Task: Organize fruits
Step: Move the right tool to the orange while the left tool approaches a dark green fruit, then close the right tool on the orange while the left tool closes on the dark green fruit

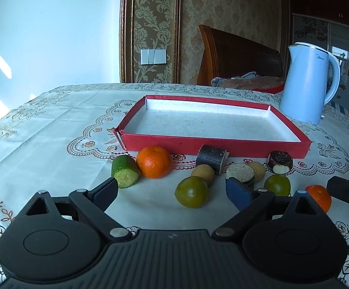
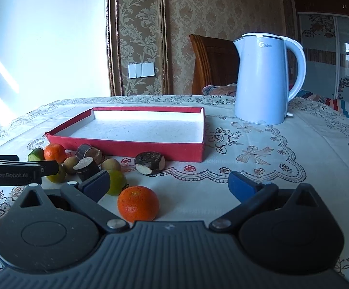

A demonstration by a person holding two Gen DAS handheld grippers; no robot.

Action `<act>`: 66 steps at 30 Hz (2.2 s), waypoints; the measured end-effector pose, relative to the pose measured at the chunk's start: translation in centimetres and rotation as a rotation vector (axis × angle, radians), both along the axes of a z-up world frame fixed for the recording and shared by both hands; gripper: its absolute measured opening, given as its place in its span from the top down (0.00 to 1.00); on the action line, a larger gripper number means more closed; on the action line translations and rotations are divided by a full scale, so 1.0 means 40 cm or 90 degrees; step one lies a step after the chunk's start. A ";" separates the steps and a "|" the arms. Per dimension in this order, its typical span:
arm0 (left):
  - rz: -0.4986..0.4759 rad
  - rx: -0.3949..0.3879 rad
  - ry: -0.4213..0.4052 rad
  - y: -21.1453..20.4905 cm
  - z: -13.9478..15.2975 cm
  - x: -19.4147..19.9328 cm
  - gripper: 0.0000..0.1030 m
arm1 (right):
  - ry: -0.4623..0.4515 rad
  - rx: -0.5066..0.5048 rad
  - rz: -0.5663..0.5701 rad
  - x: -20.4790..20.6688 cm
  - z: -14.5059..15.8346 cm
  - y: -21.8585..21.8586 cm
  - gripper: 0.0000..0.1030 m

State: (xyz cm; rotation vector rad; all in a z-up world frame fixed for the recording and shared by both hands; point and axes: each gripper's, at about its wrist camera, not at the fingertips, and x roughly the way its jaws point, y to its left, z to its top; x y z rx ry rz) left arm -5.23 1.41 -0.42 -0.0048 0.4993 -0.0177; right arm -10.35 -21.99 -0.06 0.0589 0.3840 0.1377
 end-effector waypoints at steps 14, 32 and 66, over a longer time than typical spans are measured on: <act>0.025 0.016 0.055 -0.002 -0.016 0.036 0.06 | 0.072 -0.047 0.064 0.049 -0.013 0.050 0.22; 0.035 0.025 0.061 -0.015 -0.020 0.061 0.06 | 0.140 -0.032 0.049 0.090 -0.032 0.071 0.41; 0.057 0.017 0.100 -0.014 -0.032 0.093 0.06 | 0.151 -0.046 0.031 0.096 -0.035 0.081 0.46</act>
